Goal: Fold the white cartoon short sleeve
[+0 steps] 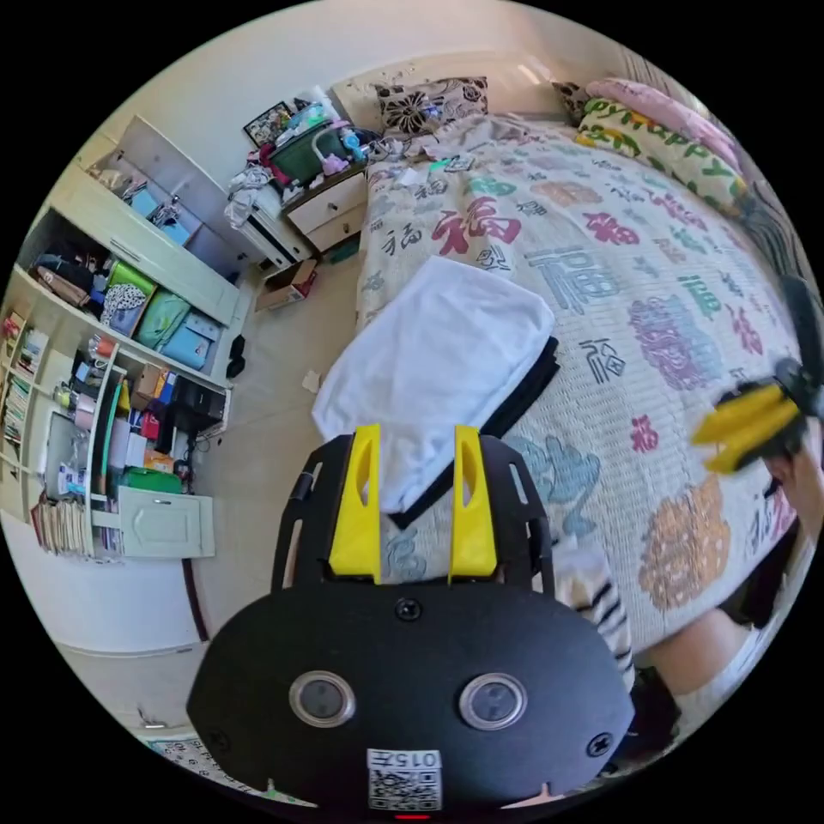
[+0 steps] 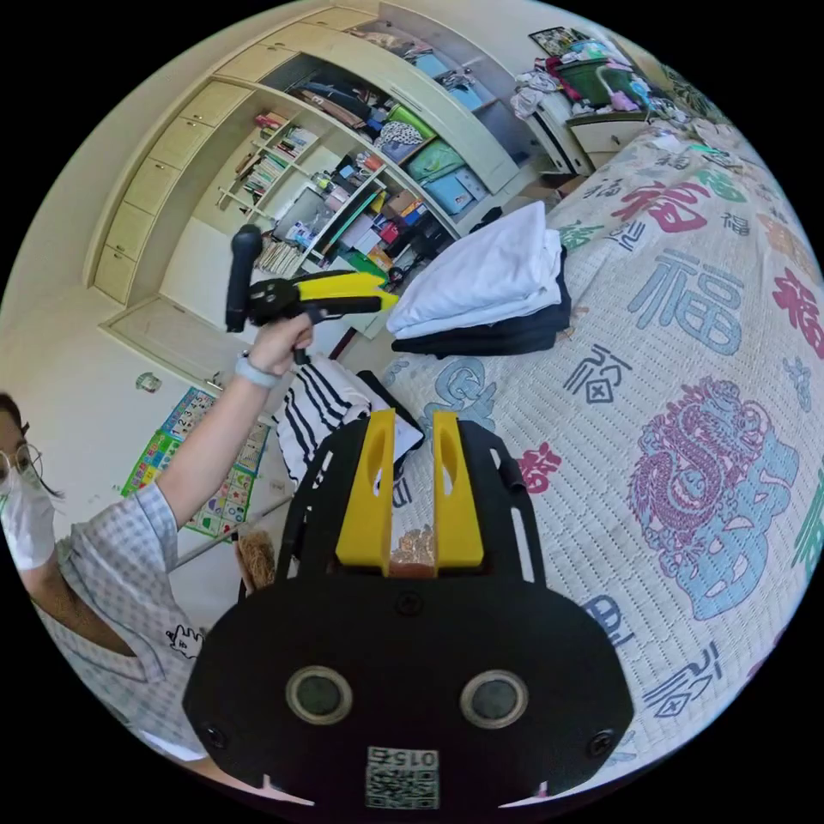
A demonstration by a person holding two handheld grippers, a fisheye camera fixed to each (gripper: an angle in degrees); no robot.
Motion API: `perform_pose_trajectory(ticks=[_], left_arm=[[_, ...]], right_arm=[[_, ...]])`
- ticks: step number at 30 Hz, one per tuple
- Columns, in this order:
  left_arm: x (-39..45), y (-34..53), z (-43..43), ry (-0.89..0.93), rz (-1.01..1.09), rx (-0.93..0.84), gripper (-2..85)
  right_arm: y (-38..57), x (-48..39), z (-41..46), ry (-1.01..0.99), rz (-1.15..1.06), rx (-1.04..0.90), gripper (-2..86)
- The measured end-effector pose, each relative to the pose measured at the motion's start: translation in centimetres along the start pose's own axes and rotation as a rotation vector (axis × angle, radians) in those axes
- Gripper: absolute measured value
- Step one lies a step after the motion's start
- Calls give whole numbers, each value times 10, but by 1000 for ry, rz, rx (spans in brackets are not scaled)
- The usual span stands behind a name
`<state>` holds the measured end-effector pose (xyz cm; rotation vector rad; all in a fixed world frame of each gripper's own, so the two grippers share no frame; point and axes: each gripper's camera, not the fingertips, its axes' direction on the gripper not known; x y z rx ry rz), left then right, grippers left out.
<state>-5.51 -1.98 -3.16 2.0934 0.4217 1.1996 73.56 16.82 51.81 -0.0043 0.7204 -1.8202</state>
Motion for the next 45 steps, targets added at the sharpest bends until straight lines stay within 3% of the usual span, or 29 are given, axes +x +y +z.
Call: perform_pose_trajectory(ticks=[3,8,13,17,19,21,26,28,31,34,37,41,45], left_arm=[[38,-45,58,-45,38,-130,108],[18,-44,13,87,-51,-12,33],[10,11,-160,651,36,373,19],[58,42,-257,943,155,507,19],[99,60,-290,1156,198,573,21],[124,73,-298,1274,169,608,23],[201,110,-302,1219,111,605,40],[247,131,-310,1102,109,557,58],[301,166,-340,1067,154,541,105],[360,191,-383,1025,247,591,121],[423,192,-399,979,329,534,142],[447,189,-397,1058,333,497,141],[397,196,-382,1073,248,513,71]], right_arm=[[5,2,-23,-32,-32,-2,73],[32,17,-82,24,-46,8,79],[51,30,-156,53,4,92,130],[51,5,-225,-35,-18,225,182],[66,-27,-288,-46,-62,324,173],[92,-48,-337,-39,-80,376,102],[193,-105,-465,125,-62,484,63],[232,-131,-516,227,-5,528,60],[272,-151,-575,362,126,641,56],[284,-168,-598,541,209,601,48],[281,-182,-606,556,189,611,40],[265,-199,-619,572,142,627,35],[239,-210,-626,575,95,614,41]])
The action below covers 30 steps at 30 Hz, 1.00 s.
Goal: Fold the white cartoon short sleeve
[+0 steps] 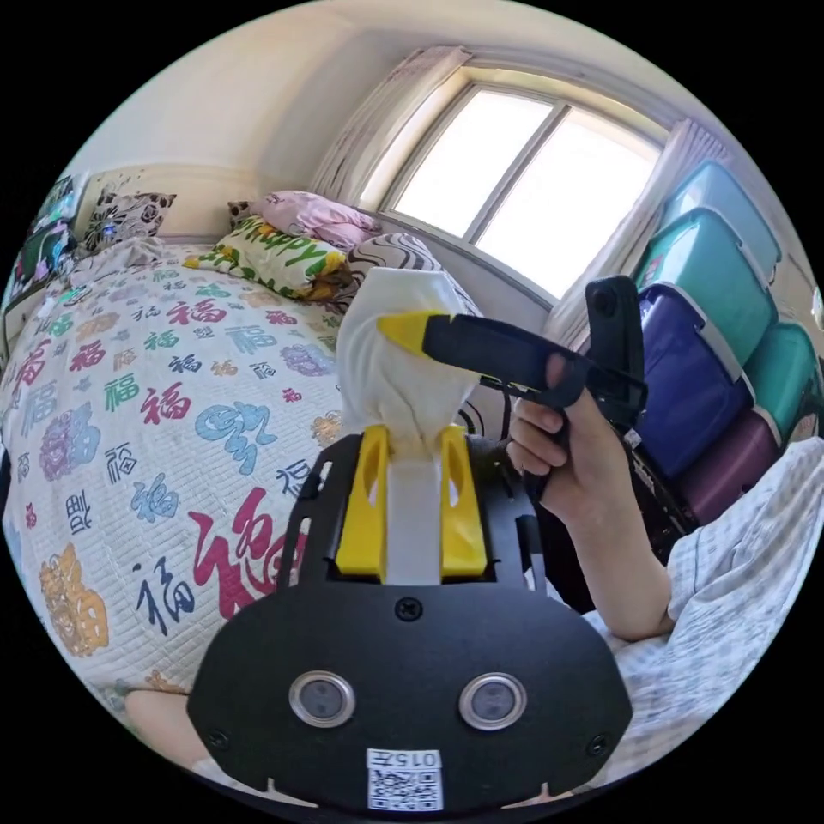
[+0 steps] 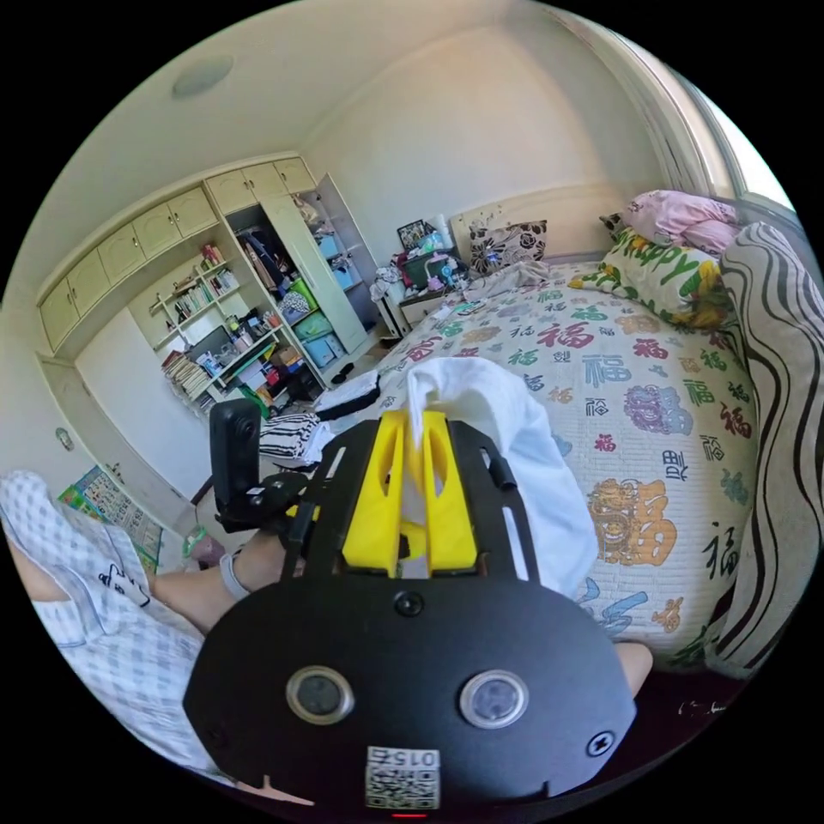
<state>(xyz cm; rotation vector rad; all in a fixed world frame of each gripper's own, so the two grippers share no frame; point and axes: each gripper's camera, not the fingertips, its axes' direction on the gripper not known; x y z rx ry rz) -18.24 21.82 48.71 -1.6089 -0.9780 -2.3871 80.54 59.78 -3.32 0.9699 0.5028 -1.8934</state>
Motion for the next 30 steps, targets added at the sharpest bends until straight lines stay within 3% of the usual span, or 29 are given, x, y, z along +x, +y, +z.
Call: perform_pose_trajectory(ticks=[4,8,15,17,19,26,30], left_arm=[[-56,19,-65,43,-100,14,53],[-93,22,-133,174,-121,70,51],[-152,30,-213,619,-174,185,52],[-152,30,-222,632,-154,168,53],[-153,32,-230,596,-149,128,60],[-189,70,-241,485,-231,61,70],[-201,103,-254,531,-271,160,70]], right_arm=[[-9,12,-13,-155,-54,70,44],[-5,46,-22,-163,-62,56,77],[1,92,-16,-428,30,100,134],[-9,87,-17,-475,11,120,105],[-21,79,-29,-585,-53,224,22],[-65,61,-61,-456,-101,257,-1],[-95,45,-55,-426,-124,209,-4]])
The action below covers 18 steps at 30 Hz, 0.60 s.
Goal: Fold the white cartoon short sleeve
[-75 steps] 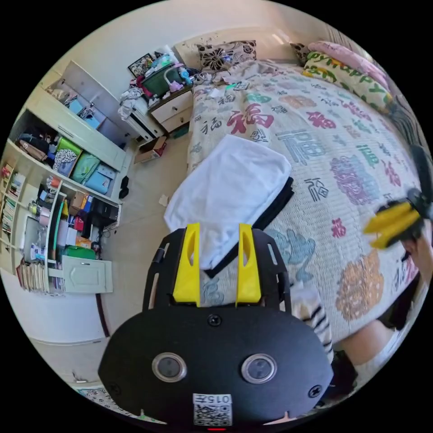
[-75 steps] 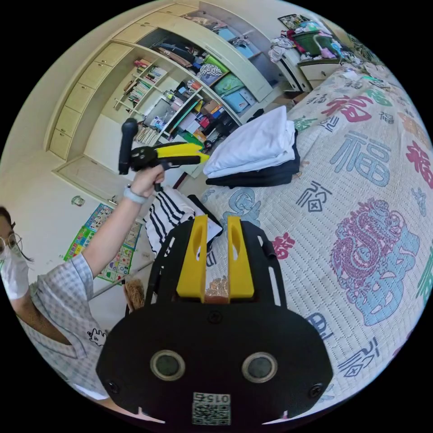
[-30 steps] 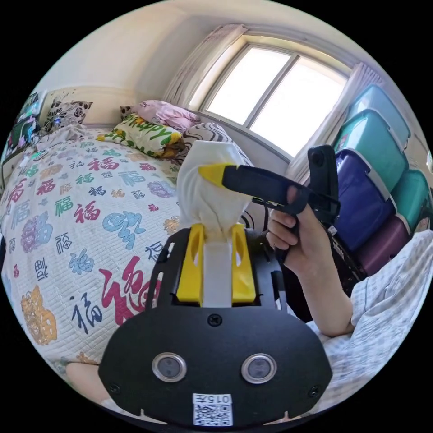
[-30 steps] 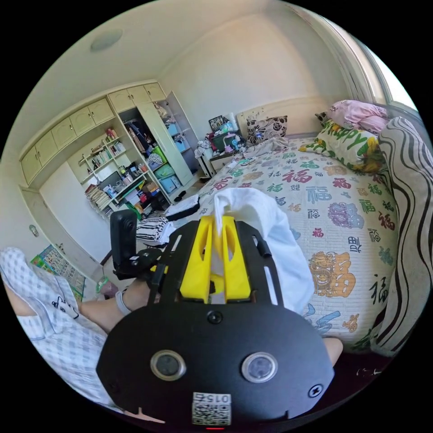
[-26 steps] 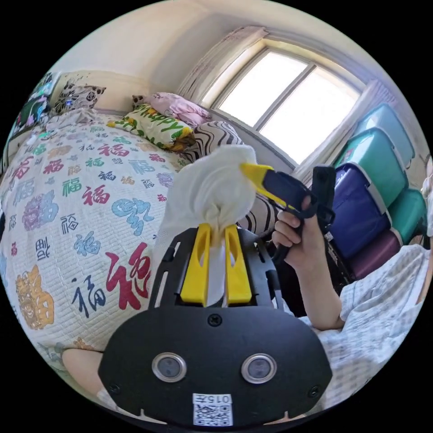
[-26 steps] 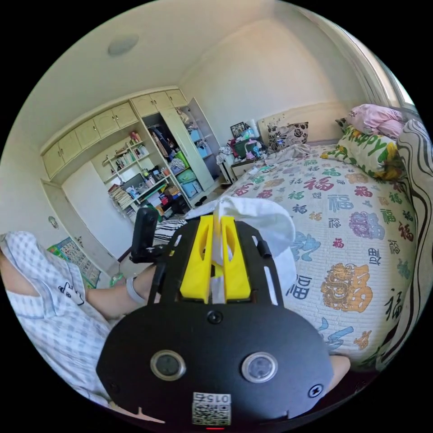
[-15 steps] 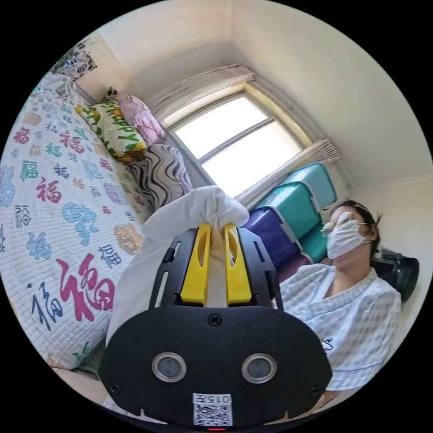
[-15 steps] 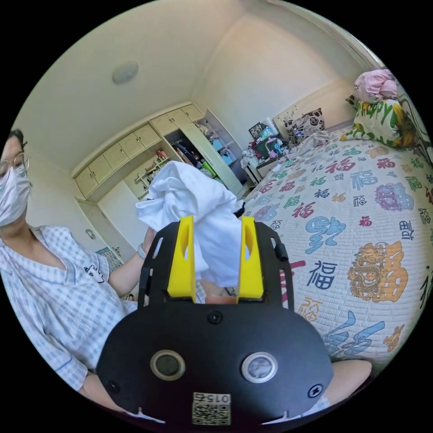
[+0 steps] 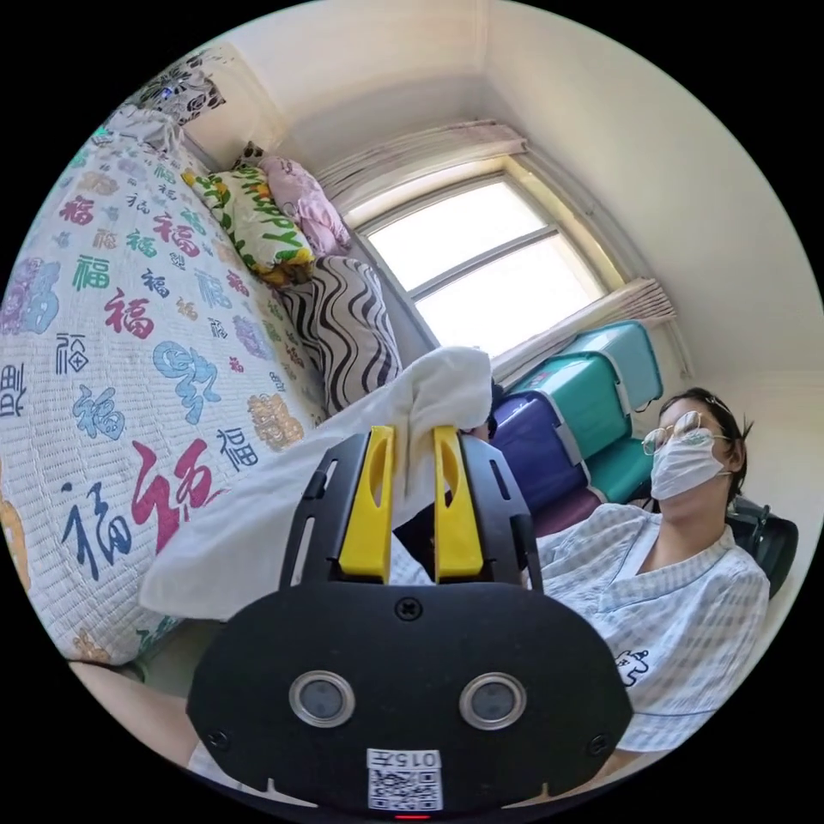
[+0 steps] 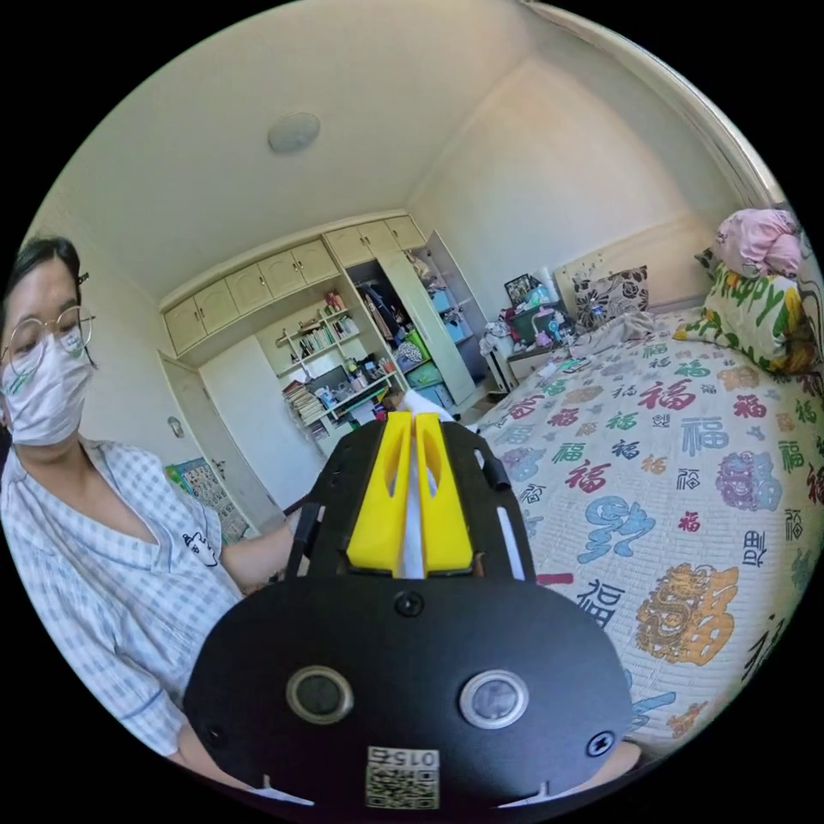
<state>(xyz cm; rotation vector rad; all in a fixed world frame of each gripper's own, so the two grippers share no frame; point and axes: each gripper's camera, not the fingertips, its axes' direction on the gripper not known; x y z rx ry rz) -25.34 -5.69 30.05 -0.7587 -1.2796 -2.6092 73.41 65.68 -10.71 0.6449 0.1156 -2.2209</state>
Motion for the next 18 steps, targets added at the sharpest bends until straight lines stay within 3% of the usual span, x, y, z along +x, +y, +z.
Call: perform_pose_trajectory(ticks=[5,8,11,18], left_arm=[[30,15,-15,-138,77,-3,53],[36,14,-55,-45,100,68,17],[65,1,-65,-170,179,8,3],[115,-11,-72,-122,302,-10,-4]], right_arm=[[-30,-27,28,57,-88,-75,-5],[-44,-43,28,139,-135,-125,-5],[-50,-55,22,147,-159,-168,-4],[-45,-95,12,322,-258,-301,-4]])
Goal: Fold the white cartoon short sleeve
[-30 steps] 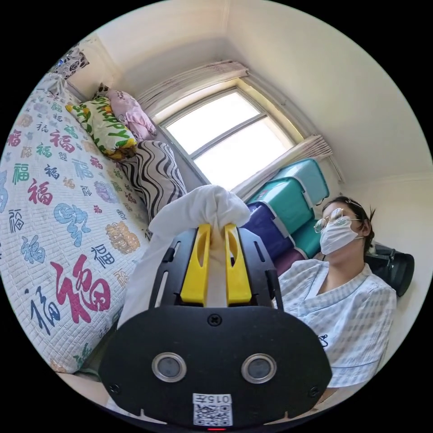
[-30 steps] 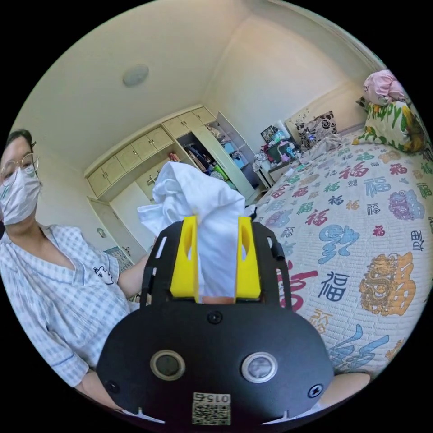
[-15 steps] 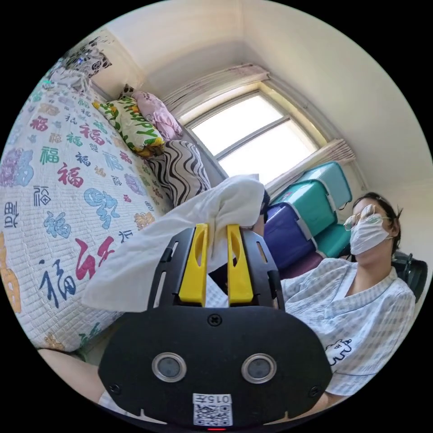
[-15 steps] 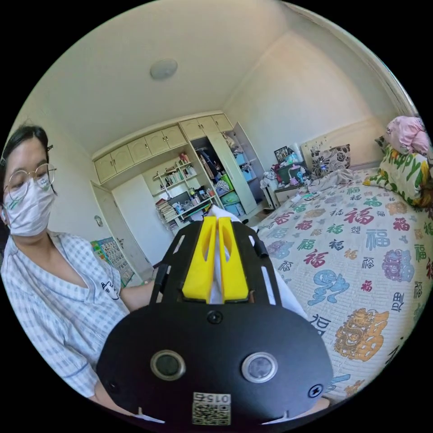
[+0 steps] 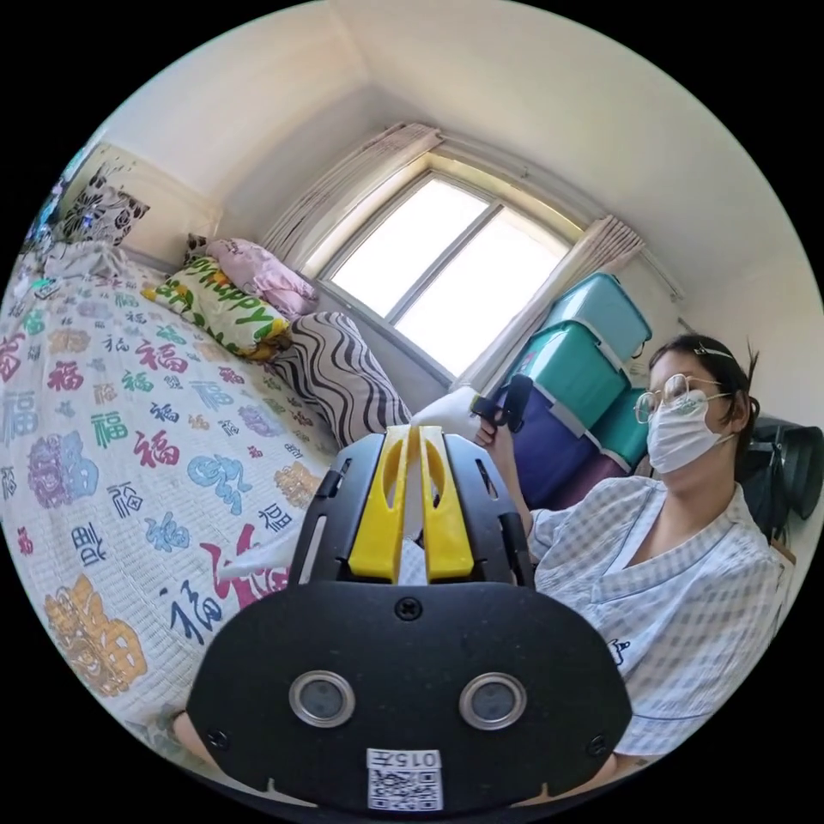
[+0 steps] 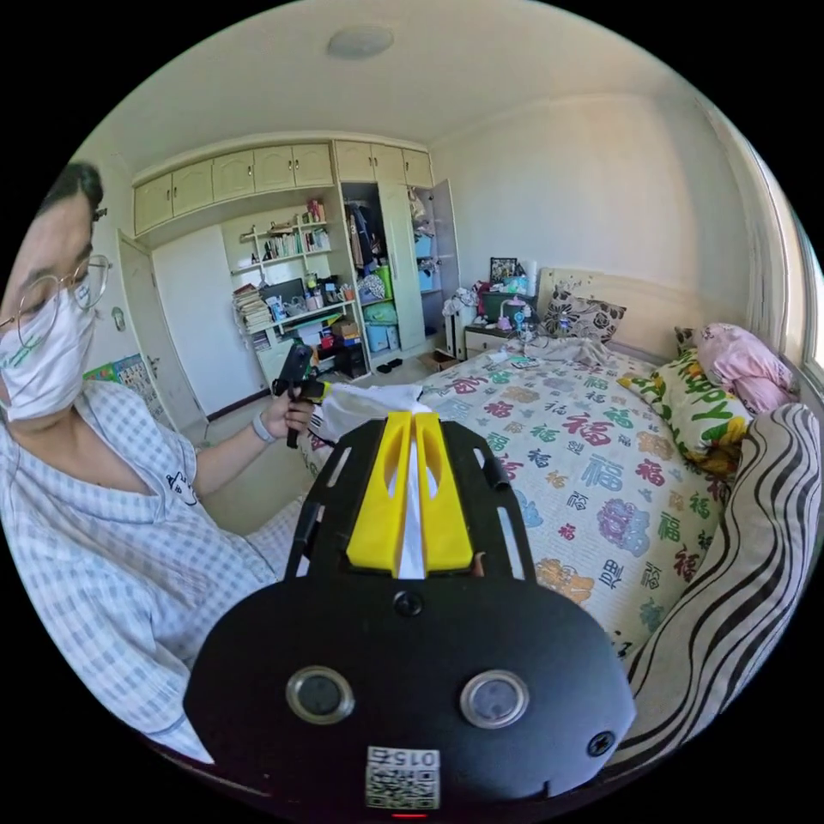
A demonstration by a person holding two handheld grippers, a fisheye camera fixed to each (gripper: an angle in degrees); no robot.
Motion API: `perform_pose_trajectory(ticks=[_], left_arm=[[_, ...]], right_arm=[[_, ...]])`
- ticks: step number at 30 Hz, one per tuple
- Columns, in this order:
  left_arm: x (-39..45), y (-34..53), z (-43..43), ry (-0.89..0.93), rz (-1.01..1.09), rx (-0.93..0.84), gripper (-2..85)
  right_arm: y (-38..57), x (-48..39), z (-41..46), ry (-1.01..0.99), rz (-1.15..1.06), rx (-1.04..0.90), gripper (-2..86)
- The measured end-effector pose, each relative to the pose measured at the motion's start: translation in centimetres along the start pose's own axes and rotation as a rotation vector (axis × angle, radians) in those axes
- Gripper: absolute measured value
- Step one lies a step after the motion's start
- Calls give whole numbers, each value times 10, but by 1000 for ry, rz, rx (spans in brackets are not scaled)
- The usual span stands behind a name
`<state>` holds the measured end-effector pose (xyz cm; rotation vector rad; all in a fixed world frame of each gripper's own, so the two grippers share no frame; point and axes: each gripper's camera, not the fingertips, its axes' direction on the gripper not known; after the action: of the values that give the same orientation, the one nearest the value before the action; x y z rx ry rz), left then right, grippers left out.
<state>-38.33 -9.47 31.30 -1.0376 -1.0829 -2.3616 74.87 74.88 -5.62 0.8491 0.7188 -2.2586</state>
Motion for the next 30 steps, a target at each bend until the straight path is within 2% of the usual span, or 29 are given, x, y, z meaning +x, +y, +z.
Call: perform_pose_trajectory(ticks=[4,8,11,13,15,16,18,21,23,30], left_arm=[[9,-9,8,-20,29,-36,-5],[-1,3,20,-4,13,-57,-6],[-47,21,57,-205,-38,-112,-6],[-110,52,91,-496,-121,-129,-4],[-155,82,107,-520,-221,-145,-1],[-170,102,115,-465,-259,-132,5],[-174,129,131,-432,-237,-133,19],[-188,156,184,-511,-202,-284,56],[-204,161,224,-498,-183,-345,75],[-312,141,417,-550,-112,-548,92]], right_arm=[[2,-9,22,70,-46,-156,-5],[9,2,42,51,-39,-213,-4],[19,44,87,40,30,-274,-3],[42,112,169,85,127,-428,0],[82,172,233,60,262,-536,3],[114,205,262,9,371,-574,5],[153,224,279,-41,451,-513,4],[208,231,291,-31,461,-433,2],[238,239,298,-50,492,-411,3],[326,260,297,-208,588,-236,2]])
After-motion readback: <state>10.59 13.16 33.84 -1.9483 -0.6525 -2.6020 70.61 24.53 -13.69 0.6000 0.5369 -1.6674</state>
